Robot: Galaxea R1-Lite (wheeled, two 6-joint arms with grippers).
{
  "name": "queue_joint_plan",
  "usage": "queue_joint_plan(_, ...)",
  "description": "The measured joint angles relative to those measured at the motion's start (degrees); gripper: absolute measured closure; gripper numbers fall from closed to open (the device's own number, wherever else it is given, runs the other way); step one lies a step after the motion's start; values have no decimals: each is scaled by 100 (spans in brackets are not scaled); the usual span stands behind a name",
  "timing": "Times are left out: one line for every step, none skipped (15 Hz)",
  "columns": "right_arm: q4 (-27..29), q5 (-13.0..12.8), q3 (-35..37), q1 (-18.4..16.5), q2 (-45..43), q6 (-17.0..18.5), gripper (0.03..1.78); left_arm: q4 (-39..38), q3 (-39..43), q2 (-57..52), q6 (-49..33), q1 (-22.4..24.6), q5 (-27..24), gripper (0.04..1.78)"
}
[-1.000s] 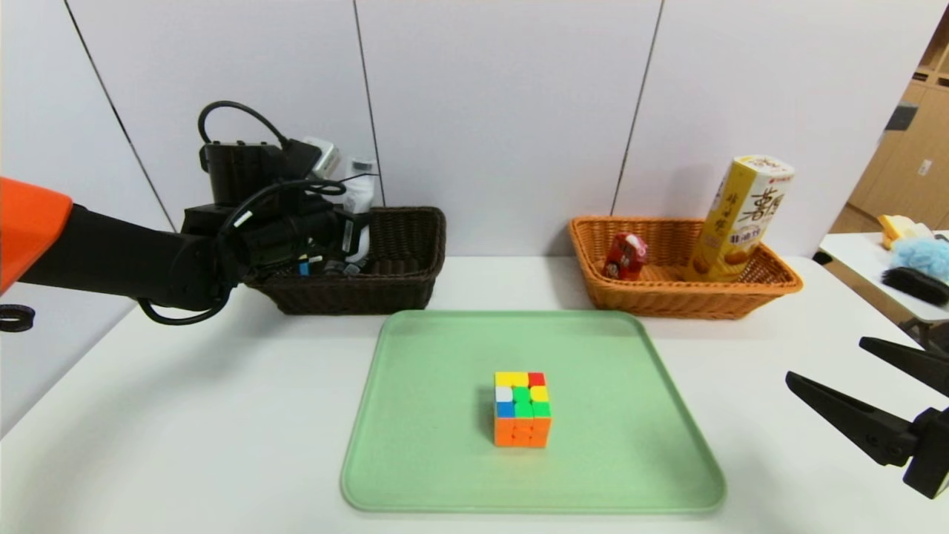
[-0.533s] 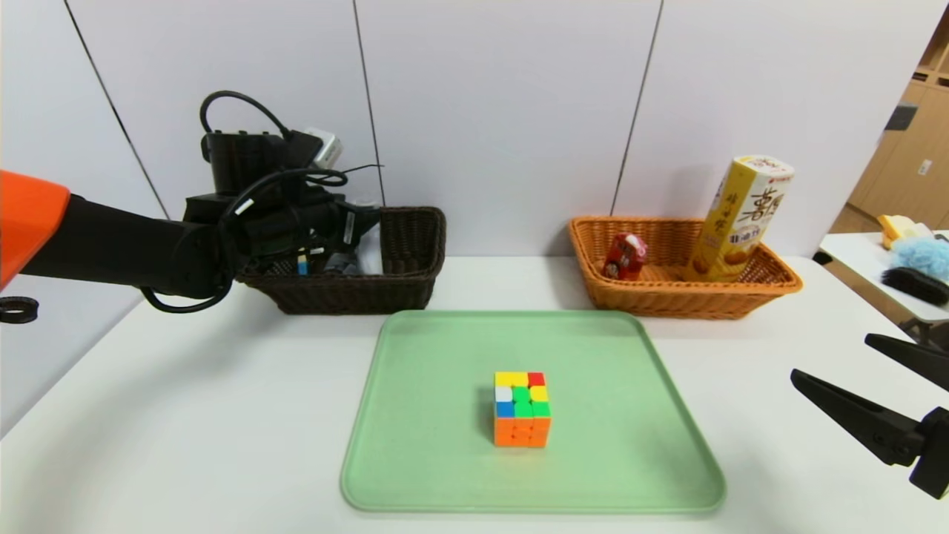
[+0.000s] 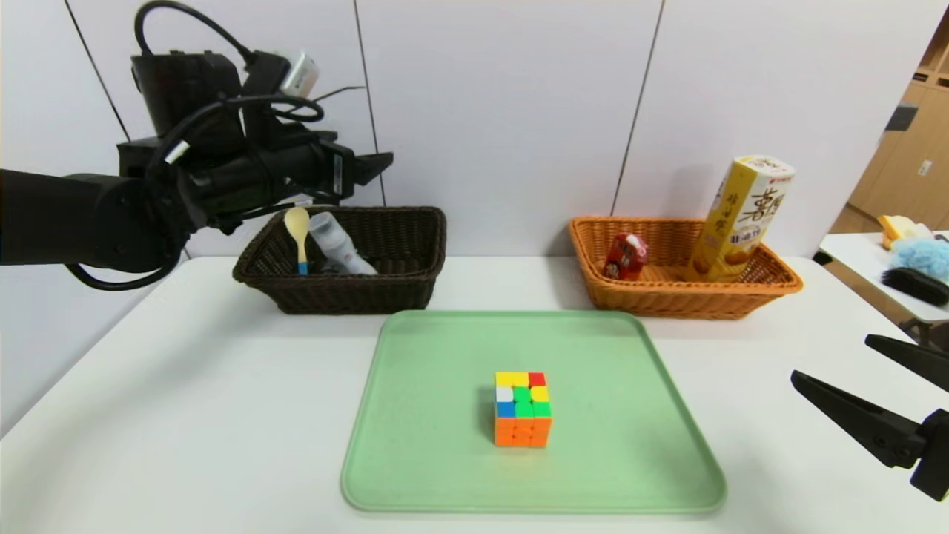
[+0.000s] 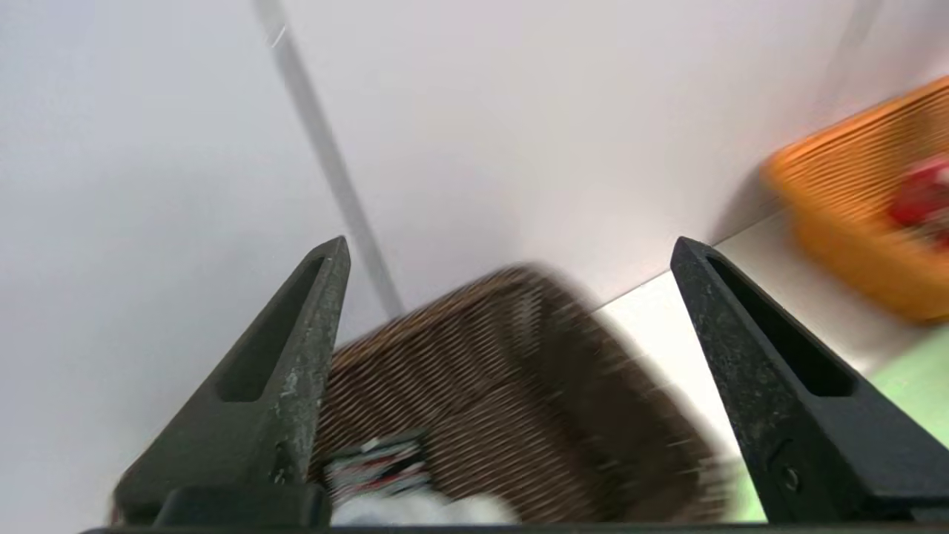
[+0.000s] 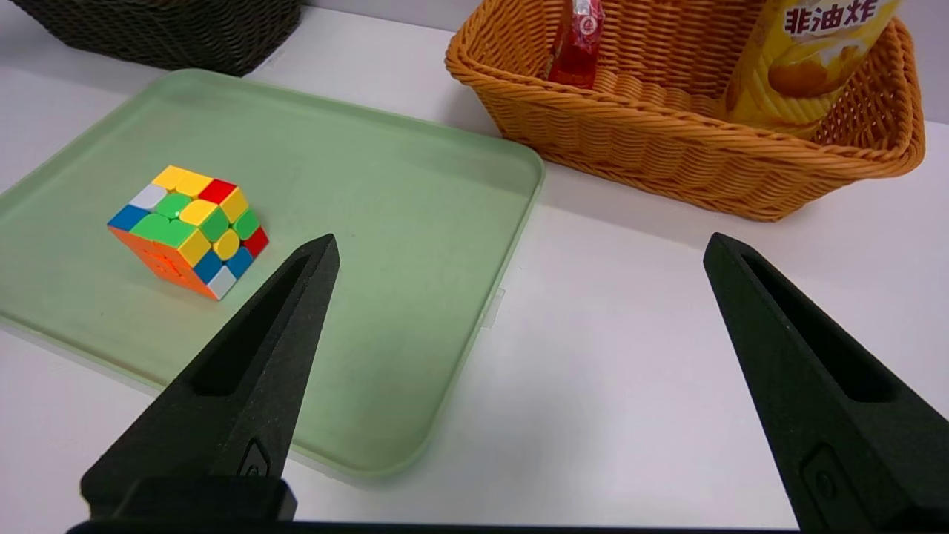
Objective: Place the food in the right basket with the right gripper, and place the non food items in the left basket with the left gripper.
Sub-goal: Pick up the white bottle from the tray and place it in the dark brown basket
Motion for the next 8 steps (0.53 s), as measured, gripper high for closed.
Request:
queue_joint_plan(2,0,9,0,0,-2,11,140,7,-235,-212,-313,-6,26)
queue_joint_plan(2,0,11,0,0,-5,11,328,66,-463,-444,-650,-4,24)
queue_joint_plan(0,0,12,1,0,-2,11,496,236,-658,-613,-929,-6,23)
queue_joint_plan(2,-7,12,4,-4,2,11,586,518,-827,-728,-1181,5,21)
queue_joint_plan(2,-16,12,1,-12,5,11,617,824,-957,-789,-1392,11,20)
queue_joint_plan(24,-18,12,1,-33,6,11,623,1174,-1070,-803,-1593,16,19)
queue_joint_plan(41,-18,12,1,-59,6,11,630,1519,-1147,-797,-1755,24,18)
queue_joint_plan(39,-16,12,0,-76,16,11,600,1863,-1204,-778,-1918,41,18)
